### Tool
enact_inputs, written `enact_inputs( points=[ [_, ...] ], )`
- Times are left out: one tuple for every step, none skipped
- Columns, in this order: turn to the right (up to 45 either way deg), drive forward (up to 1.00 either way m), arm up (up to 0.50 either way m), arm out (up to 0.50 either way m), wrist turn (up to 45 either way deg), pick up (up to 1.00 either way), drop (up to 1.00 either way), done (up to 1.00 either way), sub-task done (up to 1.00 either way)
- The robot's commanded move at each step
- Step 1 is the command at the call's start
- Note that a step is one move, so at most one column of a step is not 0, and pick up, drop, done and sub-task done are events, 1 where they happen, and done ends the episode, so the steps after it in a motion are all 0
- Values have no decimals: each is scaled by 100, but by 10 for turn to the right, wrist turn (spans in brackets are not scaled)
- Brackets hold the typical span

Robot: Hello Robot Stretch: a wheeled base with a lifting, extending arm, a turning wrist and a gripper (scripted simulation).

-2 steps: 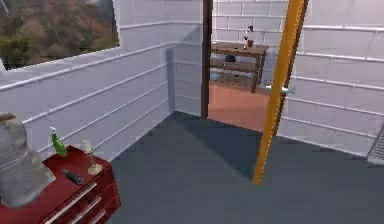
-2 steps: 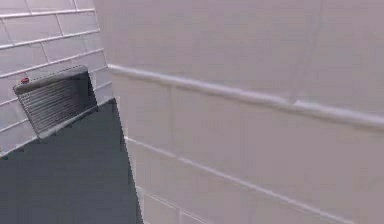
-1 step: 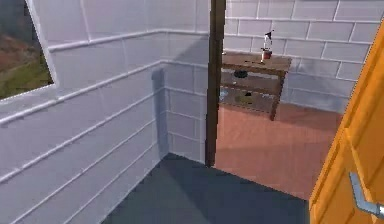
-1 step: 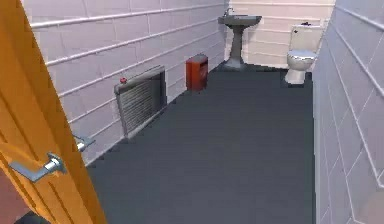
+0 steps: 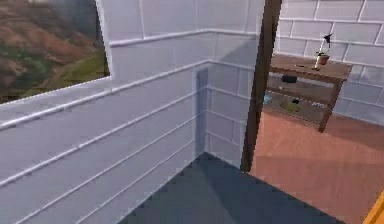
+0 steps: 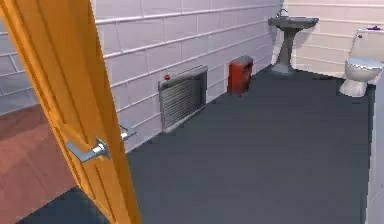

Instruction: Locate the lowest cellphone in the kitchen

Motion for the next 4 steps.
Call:
enact_inputs(
  points=[
    [0, 20, 0, 0, 0, 0, 0, 0, 0],
    [360, 0, 0, 0, 0, 0, 0, 0, 0],
    [0, 30, 0, 0, 0, 0, 0, 0, 0],
    [30, 0, 0, 0, 0, 0, 0, 0, 0]
  ],
)
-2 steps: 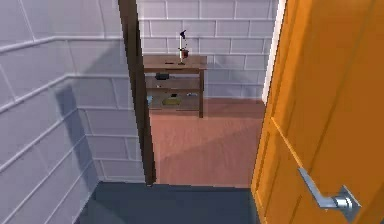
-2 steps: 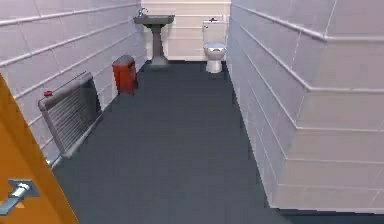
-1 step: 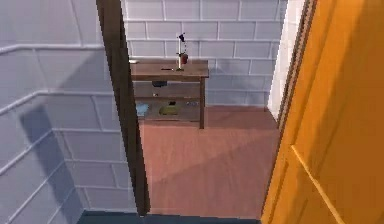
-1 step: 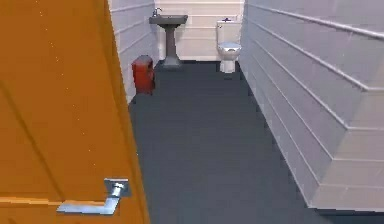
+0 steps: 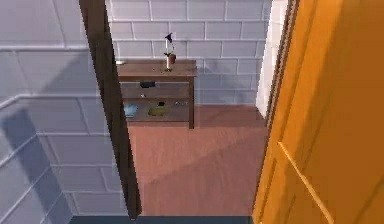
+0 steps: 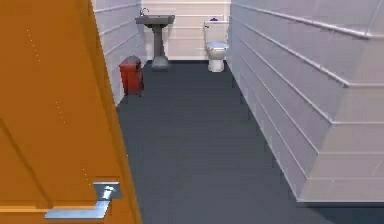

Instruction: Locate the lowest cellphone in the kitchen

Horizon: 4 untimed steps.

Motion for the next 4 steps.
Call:
enact_inputs(
  points=[
    [0, 100, 0, 0, 0, 0, 0, 0, 0],
    [0, 20, 0, 0, 0, 0, 0, 0, 0],
    [-330, 0, 0, 0, 0, 0, 0, 0, 0],
    [0, 50, 0, 0, 0, 0, 0, 0, 0]
  ],
)
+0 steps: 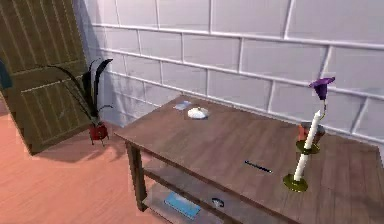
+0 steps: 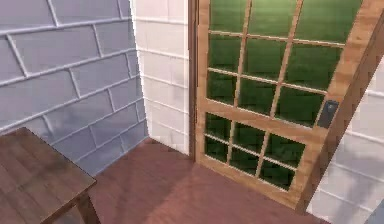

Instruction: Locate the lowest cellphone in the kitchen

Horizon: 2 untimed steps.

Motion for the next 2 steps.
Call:
enact_inputs(
  points=[
    [-450, 0, 0, 0, 0, 0, 0, 0, 0],
    [-60, 0, 0, 0, 0, 0, 0, 0, 0]
  ],
)
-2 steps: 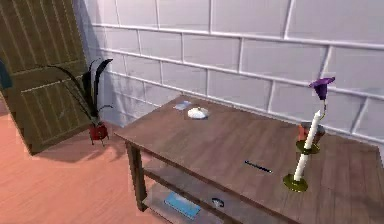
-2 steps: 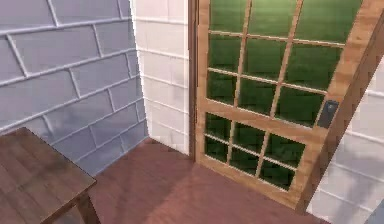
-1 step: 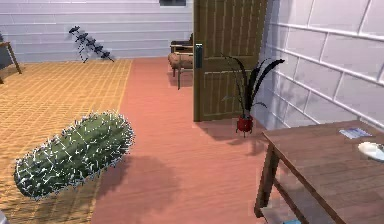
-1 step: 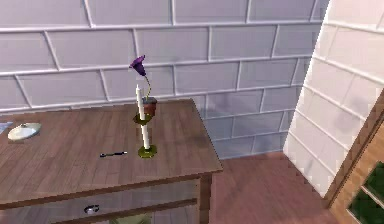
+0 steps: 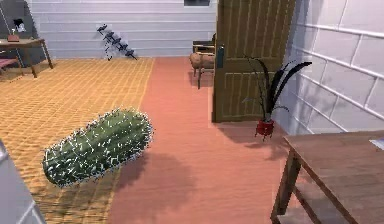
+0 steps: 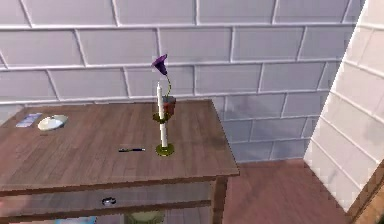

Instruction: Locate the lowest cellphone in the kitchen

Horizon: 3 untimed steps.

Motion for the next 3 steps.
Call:
enact_inputs(
  points=[
    [0, 75, 0, 0, 0, 0, 0, 0, 0],
    [-450, 0, 0, 0, 0, 0, 0, 0, 0],
    [-60, 0, 0, 0, 0, 0, 0, 0, 0]
  ],
)
